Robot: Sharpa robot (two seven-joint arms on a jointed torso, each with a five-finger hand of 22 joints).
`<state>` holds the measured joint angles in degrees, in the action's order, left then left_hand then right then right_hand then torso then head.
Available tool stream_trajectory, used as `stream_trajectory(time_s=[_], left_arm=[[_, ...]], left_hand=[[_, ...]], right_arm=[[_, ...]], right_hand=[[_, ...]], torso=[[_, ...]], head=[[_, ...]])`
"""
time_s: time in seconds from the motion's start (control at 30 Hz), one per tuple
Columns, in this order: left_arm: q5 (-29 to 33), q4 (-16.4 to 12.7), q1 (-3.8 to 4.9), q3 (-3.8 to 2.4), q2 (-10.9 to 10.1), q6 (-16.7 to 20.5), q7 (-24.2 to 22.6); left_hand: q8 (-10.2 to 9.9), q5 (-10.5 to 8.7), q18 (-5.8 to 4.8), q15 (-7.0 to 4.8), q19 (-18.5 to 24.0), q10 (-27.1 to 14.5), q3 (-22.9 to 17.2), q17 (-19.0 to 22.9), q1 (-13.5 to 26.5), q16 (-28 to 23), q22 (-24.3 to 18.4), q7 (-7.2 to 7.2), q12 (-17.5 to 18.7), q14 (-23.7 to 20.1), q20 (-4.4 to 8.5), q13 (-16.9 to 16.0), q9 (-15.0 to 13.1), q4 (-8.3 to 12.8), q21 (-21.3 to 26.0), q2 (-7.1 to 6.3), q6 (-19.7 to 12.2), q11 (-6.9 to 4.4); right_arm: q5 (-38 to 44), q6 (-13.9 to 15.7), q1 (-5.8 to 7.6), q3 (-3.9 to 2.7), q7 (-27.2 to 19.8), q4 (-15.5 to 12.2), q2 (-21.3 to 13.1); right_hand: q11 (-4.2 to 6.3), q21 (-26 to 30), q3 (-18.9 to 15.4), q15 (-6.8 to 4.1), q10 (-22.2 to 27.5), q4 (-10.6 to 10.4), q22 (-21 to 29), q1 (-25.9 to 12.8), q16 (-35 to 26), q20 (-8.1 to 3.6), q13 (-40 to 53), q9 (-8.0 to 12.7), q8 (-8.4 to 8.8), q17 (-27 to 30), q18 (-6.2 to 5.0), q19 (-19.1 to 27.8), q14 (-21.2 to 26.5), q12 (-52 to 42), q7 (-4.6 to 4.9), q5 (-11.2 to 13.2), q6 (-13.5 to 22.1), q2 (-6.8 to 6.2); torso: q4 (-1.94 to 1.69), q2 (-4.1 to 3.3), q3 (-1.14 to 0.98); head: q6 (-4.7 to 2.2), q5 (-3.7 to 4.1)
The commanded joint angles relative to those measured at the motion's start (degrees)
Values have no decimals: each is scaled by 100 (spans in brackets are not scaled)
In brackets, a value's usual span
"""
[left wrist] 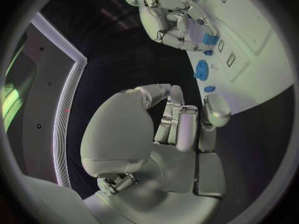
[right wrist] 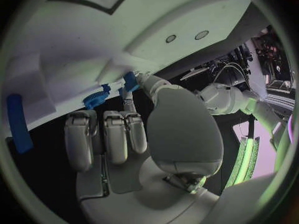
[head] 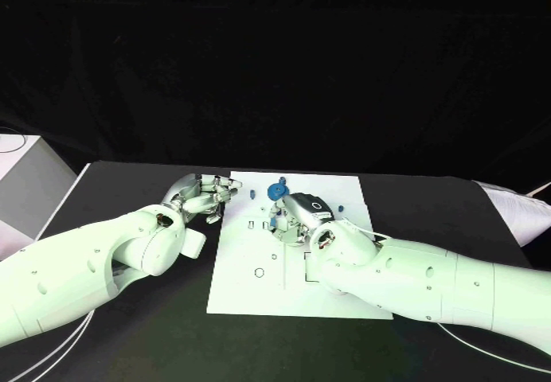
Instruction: Assemble the parts on the task board
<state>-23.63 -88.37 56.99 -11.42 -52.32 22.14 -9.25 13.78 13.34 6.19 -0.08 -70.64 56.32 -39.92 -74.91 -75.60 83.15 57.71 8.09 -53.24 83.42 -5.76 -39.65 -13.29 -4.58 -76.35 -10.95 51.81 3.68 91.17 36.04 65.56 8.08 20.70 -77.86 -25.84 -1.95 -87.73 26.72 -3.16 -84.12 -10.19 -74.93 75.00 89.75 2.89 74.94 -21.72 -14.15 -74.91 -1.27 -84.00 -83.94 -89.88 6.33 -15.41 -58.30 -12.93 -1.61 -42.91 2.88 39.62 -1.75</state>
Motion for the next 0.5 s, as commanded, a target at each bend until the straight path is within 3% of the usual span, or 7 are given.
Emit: stream_trajectory(time_s=[0.03, 0.5], left_arm=[[41, -13, 1, -4, 5, -8, -76], [42, -9, 1, -4, -5, -34, -51]], left_hand=[[30, -20, 37, 10, -37, -24, 15, -367, 14, 34, 5, 44, 27, 29, 10, 5, -9, -13, -22, -40, 7, 4], [33, -20, 34, 10, -49, -18, 20, -387, 17, 47, 18, 44, 28, 43, 9, 13, -10, -15, -27, -42, 6, 4]], right_arm=[[47, -84, -10, 4, -43, 12, 7], [40, -71, -11, 5, -64, 12, -6]], right_hand=[[12, 3, -11, 8, -588, 18, -1303, -29, 25, -12, 1506, 4, -20, -1509, 63, -507, -606, -12, 0, 25, 13, -44], [-41, 28, -96, 53, -588, -3, -1284, -75, 25, 26, 1506, 47, 45, -1509, 57, -498, -606, -12, 59, 255, 139, -90]], torso=[[-1, -1, 2], [3, 2, 0]], head=[[1, 5], [20, 4]])
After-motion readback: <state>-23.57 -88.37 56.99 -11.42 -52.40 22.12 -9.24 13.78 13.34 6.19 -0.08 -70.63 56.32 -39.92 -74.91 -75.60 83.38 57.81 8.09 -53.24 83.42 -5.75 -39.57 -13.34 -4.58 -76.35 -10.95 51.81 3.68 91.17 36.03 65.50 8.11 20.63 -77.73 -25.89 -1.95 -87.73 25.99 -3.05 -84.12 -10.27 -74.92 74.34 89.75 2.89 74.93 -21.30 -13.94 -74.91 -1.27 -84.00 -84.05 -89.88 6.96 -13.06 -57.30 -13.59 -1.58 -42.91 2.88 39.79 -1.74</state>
